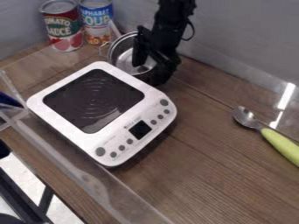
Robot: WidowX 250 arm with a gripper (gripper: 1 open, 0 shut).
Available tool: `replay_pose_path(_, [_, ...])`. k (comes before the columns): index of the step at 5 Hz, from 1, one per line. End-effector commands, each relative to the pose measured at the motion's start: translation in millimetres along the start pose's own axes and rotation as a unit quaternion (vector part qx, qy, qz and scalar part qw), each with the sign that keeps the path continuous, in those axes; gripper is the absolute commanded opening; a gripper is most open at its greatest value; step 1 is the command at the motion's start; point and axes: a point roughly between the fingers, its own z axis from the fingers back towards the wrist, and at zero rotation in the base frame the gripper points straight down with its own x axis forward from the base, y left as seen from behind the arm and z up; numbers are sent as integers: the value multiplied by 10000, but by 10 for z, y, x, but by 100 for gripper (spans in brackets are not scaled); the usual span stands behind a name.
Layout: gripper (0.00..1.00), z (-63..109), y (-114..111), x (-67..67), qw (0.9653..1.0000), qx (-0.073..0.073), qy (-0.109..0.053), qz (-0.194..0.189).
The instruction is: Remove silver pot from the white and black stove top and place it on the table
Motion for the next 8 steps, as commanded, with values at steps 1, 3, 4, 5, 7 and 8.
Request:
replay_pose_path(1, [100,245,38,96,9994,137,-314,3])
replay_pose_path(3, [100,236,36,128,9992,174,-347,-57])
replay_pose_path(4, [100,222,44,143,9991,204,-368,-93])
replay_pose_path(5, [100,207,49,157,9989,228,-390,-124])
replay_pose_path(7, [100,236,75,183,9986,262,-435,-159])
replay_pose_path(8, [0,274,14,133,9986,256,-433,-133])
